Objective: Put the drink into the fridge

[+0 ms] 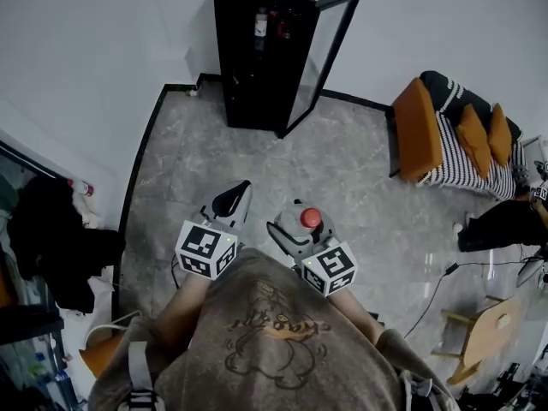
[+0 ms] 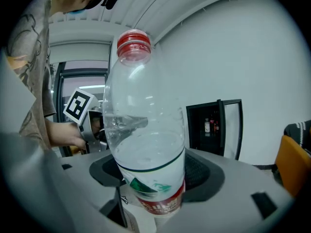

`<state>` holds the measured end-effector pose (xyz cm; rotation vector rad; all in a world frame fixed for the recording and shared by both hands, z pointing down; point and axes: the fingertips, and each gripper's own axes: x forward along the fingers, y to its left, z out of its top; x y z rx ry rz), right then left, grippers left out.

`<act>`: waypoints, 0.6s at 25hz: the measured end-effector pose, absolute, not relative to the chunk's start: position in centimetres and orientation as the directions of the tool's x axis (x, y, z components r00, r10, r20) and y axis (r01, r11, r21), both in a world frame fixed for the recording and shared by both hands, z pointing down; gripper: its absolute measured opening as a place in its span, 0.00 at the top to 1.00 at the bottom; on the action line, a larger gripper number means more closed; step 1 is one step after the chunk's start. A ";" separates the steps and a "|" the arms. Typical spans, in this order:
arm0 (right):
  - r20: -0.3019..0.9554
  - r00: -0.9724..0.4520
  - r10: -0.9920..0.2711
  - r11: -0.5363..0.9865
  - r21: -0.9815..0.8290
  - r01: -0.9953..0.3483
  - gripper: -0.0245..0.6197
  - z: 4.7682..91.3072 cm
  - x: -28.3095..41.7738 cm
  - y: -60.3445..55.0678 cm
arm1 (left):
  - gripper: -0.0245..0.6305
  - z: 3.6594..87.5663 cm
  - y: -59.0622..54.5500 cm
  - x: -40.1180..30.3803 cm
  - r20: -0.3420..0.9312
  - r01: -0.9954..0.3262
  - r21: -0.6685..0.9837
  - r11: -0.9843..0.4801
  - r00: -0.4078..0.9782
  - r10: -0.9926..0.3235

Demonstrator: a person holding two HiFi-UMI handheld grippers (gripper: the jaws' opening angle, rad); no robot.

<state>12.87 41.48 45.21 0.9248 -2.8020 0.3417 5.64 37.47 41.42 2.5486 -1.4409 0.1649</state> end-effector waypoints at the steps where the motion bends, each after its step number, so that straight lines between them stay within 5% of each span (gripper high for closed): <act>1: 0.226 -0.797 -0.560 0.784 -0.166 -0.598 0.43 45.2 13.1 41.5 | 0.95 41.5 37.5 5.9 0.200 -0.857 0.121 -0.501 0.515 -0.833; 15: 0.217 -0.809 -0.546 0.793 -0.178 -0.583 0.43 46.1 14.6 38.5 | 0.95 42.3 34.4 7.4 0.202 -0.859 0.112 -0.499 0.512 -0.835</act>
